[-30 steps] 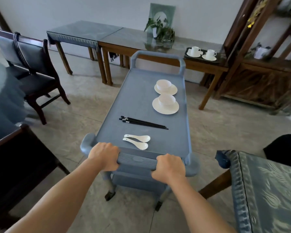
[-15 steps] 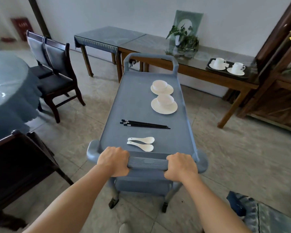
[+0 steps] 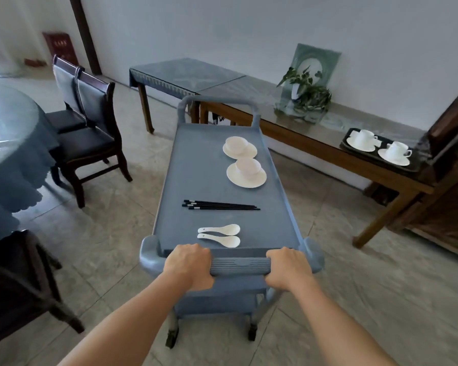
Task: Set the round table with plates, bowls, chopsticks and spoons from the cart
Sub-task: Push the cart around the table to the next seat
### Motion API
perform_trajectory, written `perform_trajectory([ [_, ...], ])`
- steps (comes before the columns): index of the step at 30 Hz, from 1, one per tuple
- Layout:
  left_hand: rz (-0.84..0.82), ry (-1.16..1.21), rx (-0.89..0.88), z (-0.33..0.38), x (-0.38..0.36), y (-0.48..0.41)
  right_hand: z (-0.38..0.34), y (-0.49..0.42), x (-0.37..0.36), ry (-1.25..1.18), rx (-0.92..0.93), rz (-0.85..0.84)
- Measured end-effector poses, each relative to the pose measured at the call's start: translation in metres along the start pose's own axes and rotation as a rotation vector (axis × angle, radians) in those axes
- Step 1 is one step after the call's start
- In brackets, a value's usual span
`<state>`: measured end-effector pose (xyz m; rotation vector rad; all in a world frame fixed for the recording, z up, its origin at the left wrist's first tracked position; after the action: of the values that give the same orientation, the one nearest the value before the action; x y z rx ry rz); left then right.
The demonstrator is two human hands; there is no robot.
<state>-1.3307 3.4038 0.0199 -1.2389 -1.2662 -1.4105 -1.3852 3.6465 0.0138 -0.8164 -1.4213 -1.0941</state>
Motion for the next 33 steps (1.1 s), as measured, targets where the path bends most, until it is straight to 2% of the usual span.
perform_trajectory([
  [13,0.019,-0.002,0.142,-0.013,0.017,-0.142,0.062,-0.16,0.019,0.027,0.155,0.039],
  [17,0.036,-0.042,0.221,-0.011,0.018,-0.169,0.074,-0.19,0.022,0.002,0.251,0.092],
  [22,0.026,-0.042,0.356,0.001,0.025,-0.192,0.094,-0.218,0.031,-0.054,0.373,0.062],
  [33,0.074,0.013,0.569,0.041,0.03,-0.218,0.131,-0.255,0.038,-0.096,0.483,0.045],
])
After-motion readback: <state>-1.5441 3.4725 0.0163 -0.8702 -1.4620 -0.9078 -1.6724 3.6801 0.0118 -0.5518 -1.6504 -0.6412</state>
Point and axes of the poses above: each hand's wrist, its own y-axis away from the middle knuckle, its own x-axis out of the back of the hand, z = x × y, the point moved 1 cm from there along -y, towards the middle knuckle, and after that the axes turned 2 degrees about y, right-handed, at the moved point
